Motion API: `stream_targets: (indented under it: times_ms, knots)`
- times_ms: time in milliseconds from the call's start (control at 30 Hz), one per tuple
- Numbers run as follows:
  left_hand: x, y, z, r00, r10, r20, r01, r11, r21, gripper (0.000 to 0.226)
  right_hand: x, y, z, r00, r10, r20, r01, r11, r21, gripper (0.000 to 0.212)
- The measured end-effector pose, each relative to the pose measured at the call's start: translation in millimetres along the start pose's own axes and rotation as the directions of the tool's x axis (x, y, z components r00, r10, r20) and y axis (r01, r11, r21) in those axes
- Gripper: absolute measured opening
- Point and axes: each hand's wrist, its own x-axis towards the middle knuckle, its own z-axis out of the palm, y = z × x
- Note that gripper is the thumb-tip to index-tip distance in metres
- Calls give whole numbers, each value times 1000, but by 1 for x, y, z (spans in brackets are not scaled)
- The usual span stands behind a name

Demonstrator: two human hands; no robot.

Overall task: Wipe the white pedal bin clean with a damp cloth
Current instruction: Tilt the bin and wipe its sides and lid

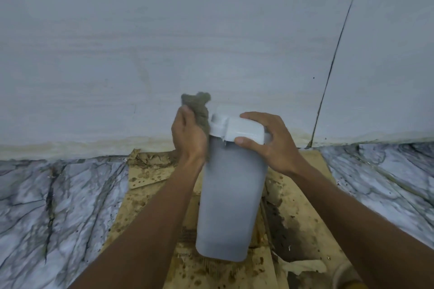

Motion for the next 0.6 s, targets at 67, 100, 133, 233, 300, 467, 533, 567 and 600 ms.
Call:
stream_targets:
  times_ms: [67,100,133,233,300,467,533,567,600]
  knots:
    - [-4,9,-4,963,88,256,-158,949,271,32,-9,-11,6,997,-46,54,50,995,-81,65]
    - [-5,11,-6,931,80,356,-222,898,381,34,-15,-15,9,994,-66,85,76,990,-116,67]
    - [-5,12,-10,906,47,421,-262,843,470,35,-23,-20,11,990,-79,115,95,987,-133,69]
    - [-12,23,-20,850,-114,515,-285,721,631,38,-56,-32,9,977,-55,206,81,990,-117,75]
    - [-22,26,-27,809,-199,553,-332,621,710,42,-78,-37,3,963,-14,270,45,993,-111,75]
    - [-66,26,-56,713,-261,650,-489,480,729,53,-97,-44,-11,966,136,219,-142,990,15,35]
    - [-77,22,-64,706,-271,655,-506,454,733,56,-87,-38,-14,969,175,173,-174,984,-23,27]
    - [-80,21,-66,717,-269,643,-496,451,742,57,-80,-34,-16,964,186,190,-174,982,-76,29]
    - [-82,21,-66,734,-264,626,-481,448,753,58,-71,-30,-18,954,188,232,-159,978,-136,34]
